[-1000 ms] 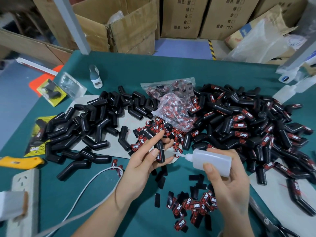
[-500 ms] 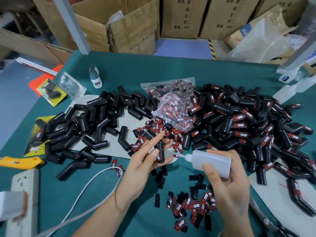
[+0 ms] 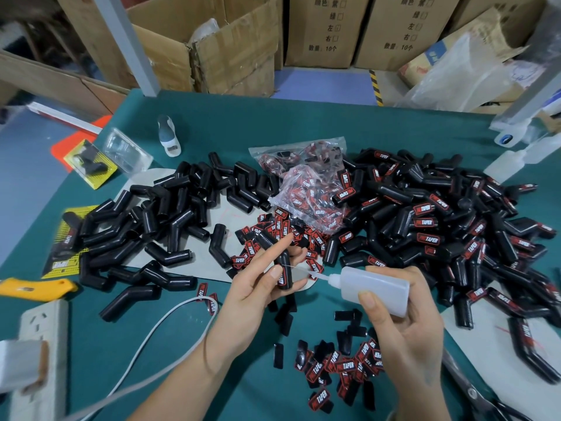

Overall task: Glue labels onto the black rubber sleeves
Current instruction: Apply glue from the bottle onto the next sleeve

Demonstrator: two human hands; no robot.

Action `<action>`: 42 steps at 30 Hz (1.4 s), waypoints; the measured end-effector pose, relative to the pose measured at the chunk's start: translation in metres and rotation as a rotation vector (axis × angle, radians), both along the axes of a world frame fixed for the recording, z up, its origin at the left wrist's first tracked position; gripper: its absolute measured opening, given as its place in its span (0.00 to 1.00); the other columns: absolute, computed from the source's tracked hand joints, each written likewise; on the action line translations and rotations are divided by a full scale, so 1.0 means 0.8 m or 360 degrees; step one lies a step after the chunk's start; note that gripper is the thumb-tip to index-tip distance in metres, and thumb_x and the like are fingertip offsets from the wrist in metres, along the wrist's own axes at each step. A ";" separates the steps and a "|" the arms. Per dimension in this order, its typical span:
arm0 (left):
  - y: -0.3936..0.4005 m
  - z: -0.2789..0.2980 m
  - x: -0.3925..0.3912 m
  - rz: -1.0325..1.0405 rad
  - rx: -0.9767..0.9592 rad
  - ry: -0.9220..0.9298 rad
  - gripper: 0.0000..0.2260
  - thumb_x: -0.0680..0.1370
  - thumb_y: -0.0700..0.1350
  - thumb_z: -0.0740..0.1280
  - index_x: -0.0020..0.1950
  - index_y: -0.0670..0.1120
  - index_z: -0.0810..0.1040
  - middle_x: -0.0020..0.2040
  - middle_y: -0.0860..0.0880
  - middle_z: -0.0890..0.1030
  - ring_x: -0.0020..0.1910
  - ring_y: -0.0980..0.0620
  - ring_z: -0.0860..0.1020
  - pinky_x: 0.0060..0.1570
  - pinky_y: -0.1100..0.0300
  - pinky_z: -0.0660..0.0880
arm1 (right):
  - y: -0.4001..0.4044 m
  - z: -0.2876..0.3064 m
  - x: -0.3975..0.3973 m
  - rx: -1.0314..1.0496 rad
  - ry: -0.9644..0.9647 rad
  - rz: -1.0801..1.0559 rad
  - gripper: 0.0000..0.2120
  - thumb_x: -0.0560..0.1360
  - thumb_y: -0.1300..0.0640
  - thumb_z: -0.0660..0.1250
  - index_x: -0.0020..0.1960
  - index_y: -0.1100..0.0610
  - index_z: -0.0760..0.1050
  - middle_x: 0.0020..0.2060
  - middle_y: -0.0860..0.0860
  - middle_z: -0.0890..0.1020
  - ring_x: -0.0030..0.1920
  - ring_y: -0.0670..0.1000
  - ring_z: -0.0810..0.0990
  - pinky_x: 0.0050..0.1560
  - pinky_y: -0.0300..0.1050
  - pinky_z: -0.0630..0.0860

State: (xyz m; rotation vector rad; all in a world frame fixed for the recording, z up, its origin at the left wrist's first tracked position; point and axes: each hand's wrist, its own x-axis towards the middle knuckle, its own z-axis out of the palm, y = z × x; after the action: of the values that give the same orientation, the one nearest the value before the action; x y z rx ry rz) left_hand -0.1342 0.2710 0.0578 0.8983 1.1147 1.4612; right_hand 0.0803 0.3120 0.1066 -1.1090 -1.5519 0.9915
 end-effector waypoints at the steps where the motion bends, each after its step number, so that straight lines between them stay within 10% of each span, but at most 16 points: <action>1: 0.000 0.000 0.000 -0.0004 0.0002 0.0005 0.20 0.88 0.40 0.57 0.79 0.51 0.73 0.73 0.42 0.76 0.76 0.41 0.73 0.65 0.44 0.79 | 0.000 0.000 0.000 -0.0002 0.0002 -0.0001 0.11 0.74 0.43 0.71 0.56 0.36 0.79 0.51 0.46 0.80 0.51 0.53 0.82 0.45 0.44 0.80; 21: 0.002 -0.001 -0.005 0.0036 0.0010 -0.0115 0.21 0.87 0.44 0.60 0.80 0.53 0.70 0.74 0.43 0.75 0.76 0.40 0.72 0.65 0.46 0.79 | 0.014 -0.007 0.008 -0.0227 0.0264 -0.0089 0.13 0.77 0.47 0.74 0.59 0.46 0.76 0.52 0.49 0.83 0.44 0.53 0.85 0.47 0.43 0.82; 24: 0.003 0.002 -0.004 0.0045 0.0048 -0.0150 0.21 0.86 0.44 0.61 0.80 0.55 0.70 0.74 0.43 0.76 0.74 0.39 0.75 0.62 0.48 0.80 | 0.026 -0.020 0.012 -0.0347 -0.0022 -0.0005 0.16 0.78 0.52 0.74 0.61 0.39 0.75 0.56 0.42 0.80 0.54 0.51 0.86 0.55 0.54 0.81; 29: 0.003 0.007 -0.001 0.0085 0.0106 -0.0194 0.27 0.86 0.37 0.59 0.82 0.59 0.65 0.71 0.38 0.77 0.68 0.34 0.79 0.57 0.47 0.82 | 0.037 -0.037 0.010 -0.0361 -0.0610 0.0213 0.21 0.80 0.55 0.71 0.57 0.28 0.71 0.58 0.31 0.75 0.58 0.36 0.78 0.60 0.44 0.78; 42: -0.002 0.012 0.003 0.0015 0.0136 -0.0139 0.33 0.85 0.37 0.63 0.84 0.63 0.56 0.70 0.36 0.78 0.66 0.32 0.80 0.60 0.41 0.80 | 0.039 -0.033 0.021 -0.0426 -0.0680 0.0347 0.31 0.73 0.51 0.79 0.66 0.29 0.67 0.57 0.35 0.76 0.59 0.38 0.78 0.60 0.45 0.77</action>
State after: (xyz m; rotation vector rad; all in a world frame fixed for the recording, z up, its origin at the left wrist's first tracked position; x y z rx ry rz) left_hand -0.1316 0.2697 0.0673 0.8809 0.9995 1.5509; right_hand 0.0968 0.3431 0.0800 -1.4291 -1.9539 1.1884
